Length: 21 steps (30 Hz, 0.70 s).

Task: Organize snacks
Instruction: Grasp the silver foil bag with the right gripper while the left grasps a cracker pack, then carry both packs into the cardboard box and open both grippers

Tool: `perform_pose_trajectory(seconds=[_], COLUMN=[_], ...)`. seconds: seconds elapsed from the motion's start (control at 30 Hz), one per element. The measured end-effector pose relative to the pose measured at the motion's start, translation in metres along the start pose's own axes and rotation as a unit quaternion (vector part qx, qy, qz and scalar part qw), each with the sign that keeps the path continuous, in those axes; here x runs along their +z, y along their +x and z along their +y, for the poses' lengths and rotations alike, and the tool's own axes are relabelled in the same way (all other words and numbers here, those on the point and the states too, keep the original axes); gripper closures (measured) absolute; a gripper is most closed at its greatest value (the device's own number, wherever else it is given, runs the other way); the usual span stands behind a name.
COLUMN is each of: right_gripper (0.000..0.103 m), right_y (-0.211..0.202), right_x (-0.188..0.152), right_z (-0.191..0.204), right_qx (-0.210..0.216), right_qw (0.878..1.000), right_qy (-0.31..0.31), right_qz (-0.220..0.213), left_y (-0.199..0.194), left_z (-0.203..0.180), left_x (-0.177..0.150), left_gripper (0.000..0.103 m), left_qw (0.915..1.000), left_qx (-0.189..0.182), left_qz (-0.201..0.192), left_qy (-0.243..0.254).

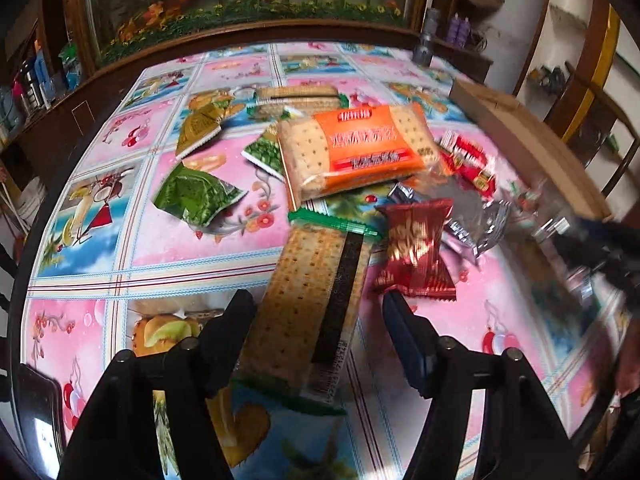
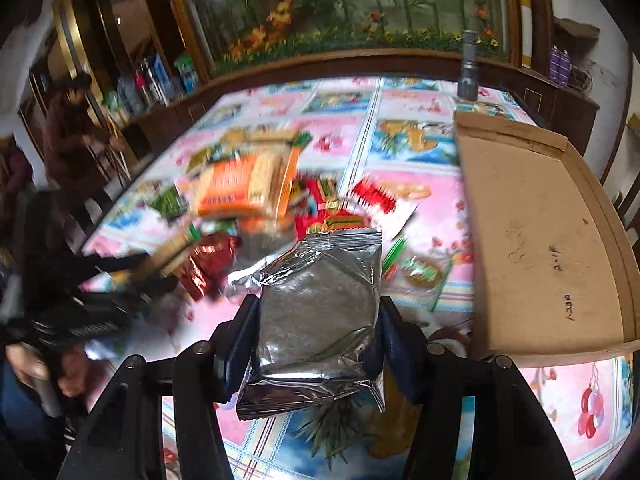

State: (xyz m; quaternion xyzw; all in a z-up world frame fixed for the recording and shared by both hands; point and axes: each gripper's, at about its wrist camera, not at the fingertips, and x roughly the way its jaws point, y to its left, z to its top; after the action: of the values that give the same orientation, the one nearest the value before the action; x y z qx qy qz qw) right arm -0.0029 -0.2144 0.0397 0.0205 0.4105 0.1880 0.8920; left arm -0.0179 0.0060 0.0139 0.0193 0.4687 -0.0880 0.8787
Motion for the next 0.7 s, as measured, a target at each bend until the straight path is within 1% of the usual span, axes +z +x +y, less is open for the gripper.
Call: perform_pose_trajectory(seconds=[0.03,0.07,0.13,0.2,0.23,0.37,0.5,0.57,0.7], right_gripper=[0.04,0.04,0.04,0.04,0.04,0.04,0.04,0.04,0.04], right_y=[-0.005,-0.008,-0.012,-0.013,-0.013,-0.014,-0.018,-0.022,-0.026], right_x=[0.002,0.003,0.006,0.008,0.008,0.008,0.007,0.008,0.013], right_z=[-0.004,-0.008,-0.015,-0.02,-0.023,-0.024,-0.025,-0.028,-0.032], right_qx=[-0.003,-0.009,-0.009,-0.004,-0.001,0.005,0.002,0.002,-0.002], right_qw=[1.0,1.0,1.0,0.999,0.999,0.999,0.999,0.998,0.998], right_qy=[0.005,0.009,0.016,0.029,0.033,0.04,0.039,0.042,0.046], right_qz=[-0.008,-0.015,-0.022,-0.028,-0.029,-0.034,-0.037,-0.042,-0.049], left_y=[0.004,0.006,0.007,0.006,0.006,0.003,-0.006,-0.013,-0.029], left_z=[-0.001,-0.003,-0.005,-0.006,-0.007,-0.007,0.001,0.004,0.008], left_x=[0.0,-0.001,-0.002,-0.001,0.0,-0.003,-0.007,-0.008,-0.004], left_gripper=[0.037,0.036,0.037,0.049,0.058,0.058,0.058,0.058,0.058], left_qw=[1.0,0.9998,0.9997,0.9997,0.9996,0.9997,0.9998,0.9992,0.9981], left_qx=[0.004,0.017,0.019,0.024,0.024,0.021,-0.014,-0.029,-0.04], left_qz=[0.008,0.001,-0.002,-0.007,-0.009,-0.013,-0.009,-0.014,-0.035], left_qy=[0.002,0.01,0.011,0.009,0.008,0.008,-0.013,-0.023,-0.029])
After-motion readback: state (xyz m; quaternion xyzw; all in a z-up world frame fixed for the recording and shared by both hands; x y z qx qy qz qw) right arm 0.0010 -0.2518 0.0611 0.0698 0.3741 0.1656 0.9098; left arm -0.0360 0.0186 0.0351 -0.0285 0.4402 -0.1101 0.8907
